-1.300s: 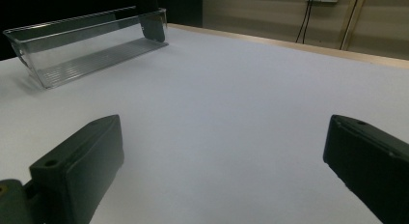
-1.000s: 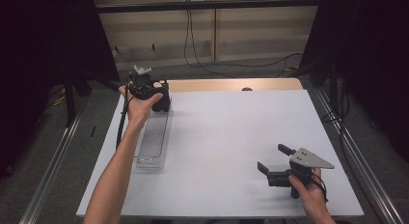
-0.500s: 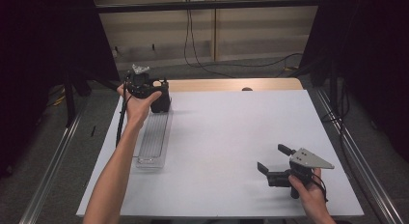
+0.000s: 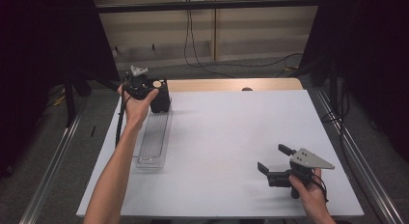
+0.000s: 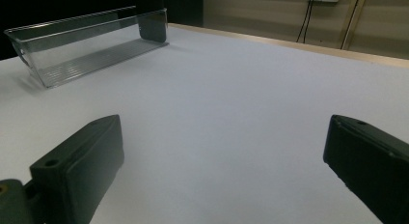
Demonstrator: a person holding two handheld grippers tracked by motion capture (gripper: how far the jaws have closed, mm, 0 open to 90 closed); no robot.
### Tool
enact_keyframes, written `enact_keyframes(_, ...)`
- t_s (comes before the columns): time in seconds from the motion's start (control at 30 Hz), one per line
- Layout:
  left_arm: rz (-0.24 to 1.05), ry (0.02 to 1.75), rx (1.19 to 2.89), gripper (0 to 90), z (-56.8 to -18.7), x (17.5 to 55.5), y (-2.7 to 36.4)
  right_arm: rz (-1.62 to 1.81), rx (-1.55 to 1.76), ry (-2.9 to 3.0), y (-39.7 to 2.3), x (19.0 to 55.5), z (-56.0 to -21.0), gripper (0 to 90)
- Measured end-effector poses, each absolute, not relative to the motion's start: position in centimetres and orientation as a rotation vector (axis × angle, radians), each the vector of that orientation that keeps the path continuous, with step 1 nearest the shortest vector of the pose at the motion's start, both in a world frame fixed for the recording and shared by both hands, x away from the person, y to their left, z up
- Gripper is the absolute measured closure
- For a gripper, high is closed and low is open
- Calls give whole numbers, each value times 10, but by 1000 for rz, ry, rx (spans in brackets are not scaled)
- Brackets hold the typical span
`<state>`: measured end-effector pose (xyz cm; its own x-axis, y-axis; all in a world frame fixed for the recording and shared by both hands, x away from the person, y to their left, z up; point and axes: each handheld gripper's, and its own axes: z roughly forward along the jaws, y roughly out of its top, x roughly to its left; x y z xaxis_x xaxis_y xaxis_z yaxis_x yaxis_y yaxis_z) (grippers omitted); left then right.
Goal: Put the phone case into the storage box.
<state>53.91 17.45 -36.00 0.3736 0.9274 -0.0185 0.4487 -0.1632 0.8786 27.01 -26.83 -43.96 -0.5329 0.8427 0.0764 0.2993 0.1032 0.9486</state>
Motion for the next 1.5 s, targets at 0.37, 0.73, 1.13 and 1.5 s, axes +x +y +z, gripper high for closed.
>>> enact_keyframes(0.37,685,1162,1717,28,-358,529,190,1434,1112,1890,-268,270,-440,0)
enact_keyframes(0.73,686,1096,1685,39,-358,516,199,1434,1117,1884,-271,269,-441,0)
enact_keyframes(1.13,670,1037,1667,27,-360,503,202,1424,1131,1869,-276,265,-441,0)
enact_keyframes(1.5,673,969,1639,33,-362,485,204,1424,1135,1847,-278,265,-439,0)
